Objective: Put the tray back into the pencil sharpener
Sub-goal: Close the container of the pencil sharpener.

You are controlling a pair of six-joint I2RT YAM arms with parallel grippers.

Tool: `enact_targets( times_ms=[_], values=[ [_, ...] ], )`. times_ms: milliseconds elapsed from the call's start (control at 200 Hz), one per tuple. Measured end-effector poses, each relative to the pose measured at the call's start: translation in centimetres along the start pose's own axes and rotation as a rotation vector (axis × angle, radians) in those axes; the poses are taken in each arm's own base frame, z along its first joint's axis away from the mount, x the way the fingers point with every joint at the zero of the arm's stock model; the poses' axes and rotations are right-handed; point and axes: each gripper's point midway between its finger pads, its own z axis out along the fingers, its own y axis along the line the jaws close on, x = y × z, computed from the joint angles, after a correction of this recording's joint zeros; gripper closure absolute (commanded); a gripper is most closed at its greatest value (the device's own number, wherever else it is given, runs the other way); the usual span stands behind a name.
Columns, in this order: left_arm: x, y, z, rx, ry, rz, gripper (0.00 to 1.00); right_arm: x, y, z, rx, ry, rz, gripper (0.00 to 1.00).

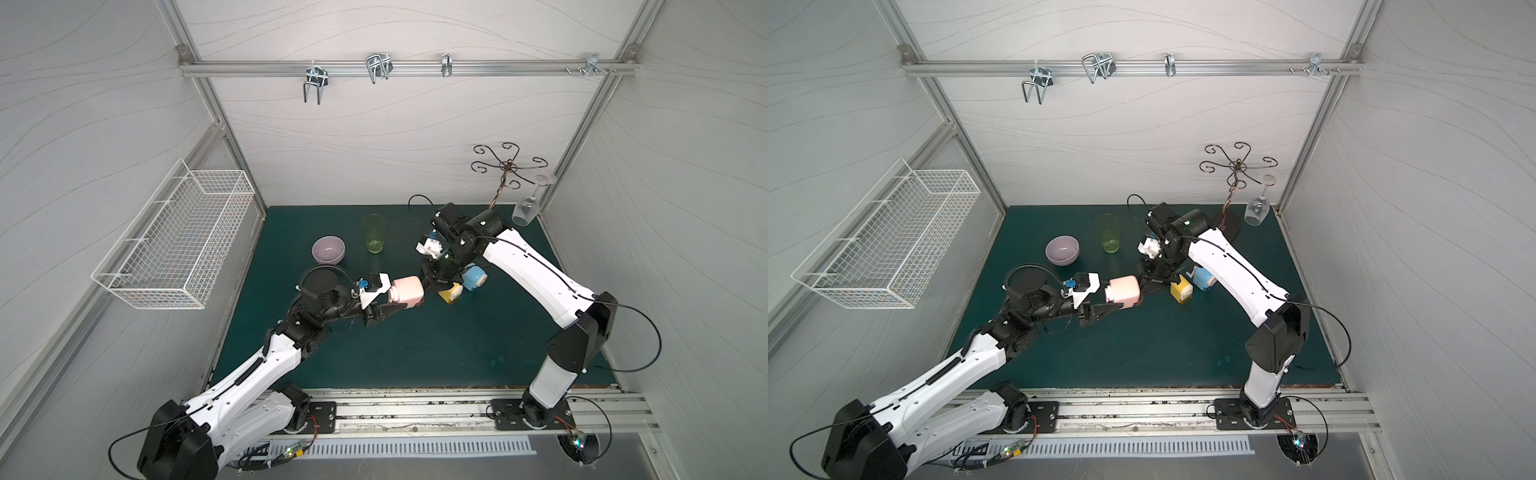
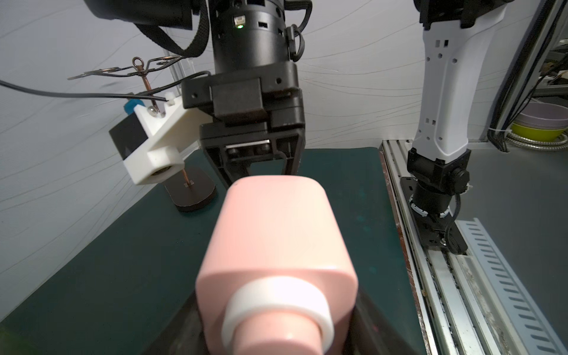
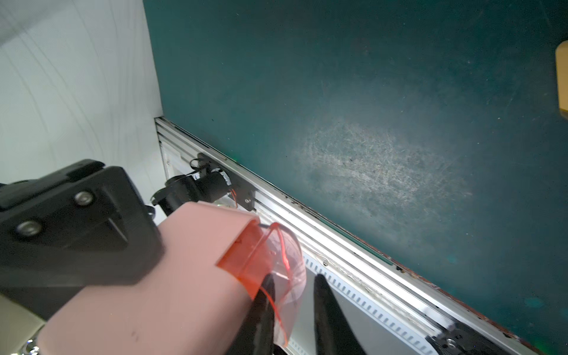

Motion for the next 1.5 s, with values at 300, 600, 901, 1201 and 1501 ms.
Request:
enact_targets(
  times_ms=[300, 600, 901, 1201, 1501],
  values=[
    [3.7, 0.0, -0.1, -0.057, 0.072, -0.054, 1.0, -0.8, -0.1, -3.9, -0.217, -0.122, 0.073, 0.82],
    [3.4, 0.1, -0.4, -0.085, 0.02, -0.081, 1.0, -0.4, -5.9, -1.2, -0.072, -0.133, 0.142, 1.0],
    [2.2, 0.2, -0.6, -0.093, -0.02, -0.095, 1.0, -0.4, -3.1, 3.5, -0.117, -0.02, 0.077, 1.0],
    [2.5, 0.6, -0.4, -0.104, -0.018, -0.121, 1.0, -1.6, -0.6, 4.0, -0.232, -0.057, 0.106, 1.0],
    [2.9, 0.9, 0.0, -0.108, -0.012, -0.137, 1.0, -2.4, -2.5, 2.0, -0.214, -0.155, 0.136, 0.84]
  ],
)
